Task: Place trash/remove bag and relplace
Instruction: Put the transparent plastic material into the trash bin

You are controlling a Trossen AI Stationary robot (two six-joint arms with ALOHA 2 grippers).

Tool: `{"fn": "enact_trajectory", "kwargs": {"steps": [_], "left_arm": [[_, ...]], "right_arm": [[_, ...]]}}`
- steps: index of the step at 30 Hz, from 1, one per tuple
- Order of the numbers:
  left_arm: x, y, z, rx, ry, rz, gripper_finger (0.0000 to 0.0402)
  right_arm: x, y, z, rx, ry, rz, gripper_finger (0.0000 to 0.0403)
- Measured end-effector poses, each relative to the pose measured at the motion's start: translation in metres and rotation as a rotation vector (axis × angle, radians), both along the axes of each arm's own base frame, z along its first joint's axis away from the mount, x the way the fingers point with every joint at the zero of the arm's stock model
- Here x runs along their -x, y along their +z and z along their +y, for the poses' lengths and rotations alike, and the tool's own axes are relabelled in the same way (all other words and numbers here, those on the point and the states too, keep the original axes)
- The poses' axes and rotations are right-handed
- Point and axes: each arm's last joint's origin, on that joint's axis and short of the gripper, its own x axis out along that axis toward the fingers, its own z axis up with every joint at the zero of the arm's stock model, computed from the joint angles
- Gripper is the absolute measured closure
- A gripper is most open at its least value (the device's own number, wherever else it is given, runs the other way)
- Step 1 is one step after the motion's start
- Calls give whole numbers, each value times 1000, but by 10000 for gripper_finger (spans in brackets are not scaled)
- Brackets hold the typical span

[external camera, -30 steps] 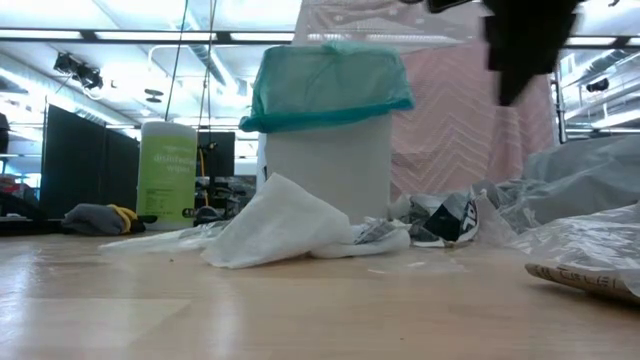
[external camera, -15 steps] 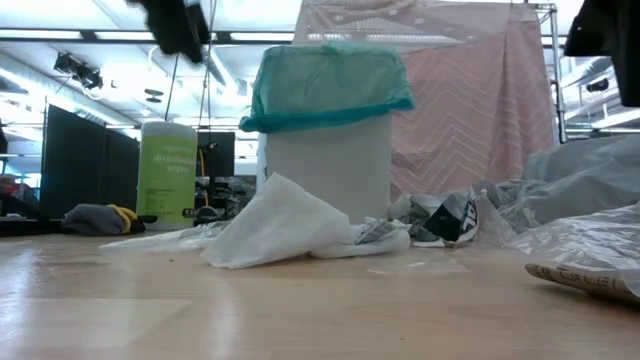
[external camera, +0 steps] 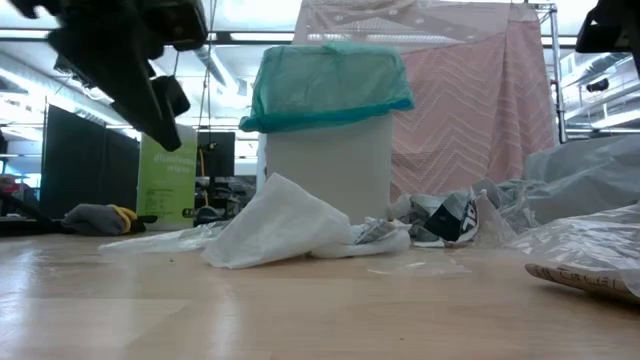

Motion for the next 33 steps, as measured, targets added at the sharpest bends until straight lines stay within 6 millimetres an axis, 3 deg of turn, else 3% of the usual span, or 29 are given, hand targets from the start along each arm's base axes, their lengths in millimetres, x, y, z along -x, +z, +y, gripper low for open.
{"fn": "enact_trajectory", "kwargs": {"steps": [10, 18, 24, 29, 33], "left_arm": [[0, -28, -34, -203, -30, -12, 202], [-5, -56, -41, -343, 0, 34, 202], [-11, -80, -46, -346, -19, 82, 202], [-16, -81, -49, -318, -8, 92, 214], [-21, -73, -52, -294, 32, 102, 258]], "right_arm": [[0, 0, 0, 0, -1, 0, 396], [0, 0, 0, -13, 2, 9, 398], [0, 0, 0, -28, 6, 21, 397], [0, 0, 0, -30, -2, 22, 399], [0, 0, 0, -29, -2, 21, 399]]}}
